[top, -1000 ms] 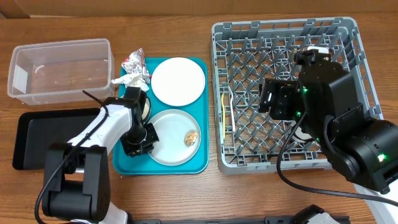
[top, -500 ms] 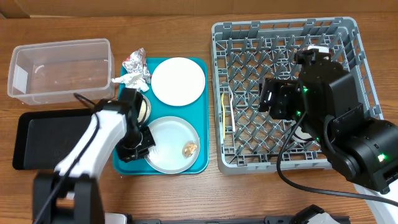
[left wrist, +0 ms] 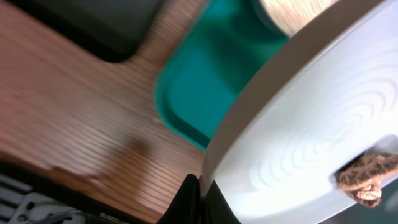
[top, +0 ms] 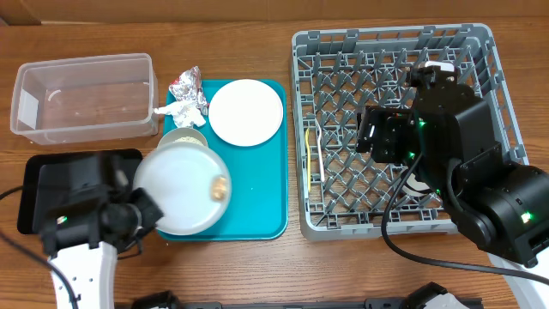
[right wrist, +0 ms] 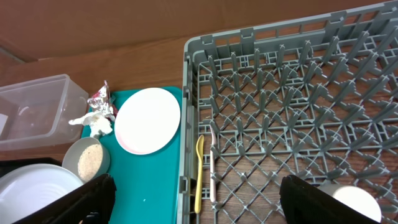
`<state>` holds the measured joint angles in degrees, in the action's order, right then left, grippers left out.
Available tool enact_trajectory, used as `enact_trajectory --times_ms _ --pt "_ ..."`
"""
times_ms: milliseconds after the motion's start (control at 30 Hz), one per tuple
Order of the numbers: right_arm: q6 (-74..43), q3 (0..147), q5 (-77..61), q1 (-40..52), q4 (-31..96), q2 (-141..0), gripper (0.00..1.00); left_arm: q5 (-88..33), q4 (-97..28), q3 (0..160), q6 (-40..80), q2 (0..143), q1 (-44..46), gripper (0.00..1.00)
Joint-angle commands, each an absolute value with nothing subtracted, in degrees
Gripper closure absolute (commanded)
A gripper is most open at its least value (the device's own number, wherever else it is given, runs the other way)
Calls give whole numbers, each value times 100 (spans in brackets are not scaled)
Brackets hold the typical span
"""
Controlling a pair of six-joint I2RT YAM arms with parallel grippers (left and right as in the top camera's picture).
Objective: Sort waste into correct bins and load items into the dishwasher rack
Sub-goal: 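Tip the grey plate over the black tray to dump the food scrap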
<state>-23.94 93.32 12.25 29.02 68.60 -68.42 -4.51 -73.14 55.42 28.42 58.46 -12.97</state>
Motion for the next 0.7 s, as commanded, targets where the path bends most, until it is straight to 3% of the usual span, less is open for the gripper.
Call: enact_trajectory --times_ms 0,233,567,667 --pt "-2405 9382 1284 2917 6825 -6816 12 -757 -7321 5513 2383 5732 -2364 96" --pt "-2405 9382 1282 2917 6827 -6816 12 -888 -7314 5699 2088 5739 -4379 96" --pt "-2410 9382 1133 2917 6825 -6818 12 -331 -6895 5741 3135 5819 -5489 96" --pt "-2408 9382 1133 2917 6777 -6818 12 331 -6674 5741 3402 5822 -5557 96"
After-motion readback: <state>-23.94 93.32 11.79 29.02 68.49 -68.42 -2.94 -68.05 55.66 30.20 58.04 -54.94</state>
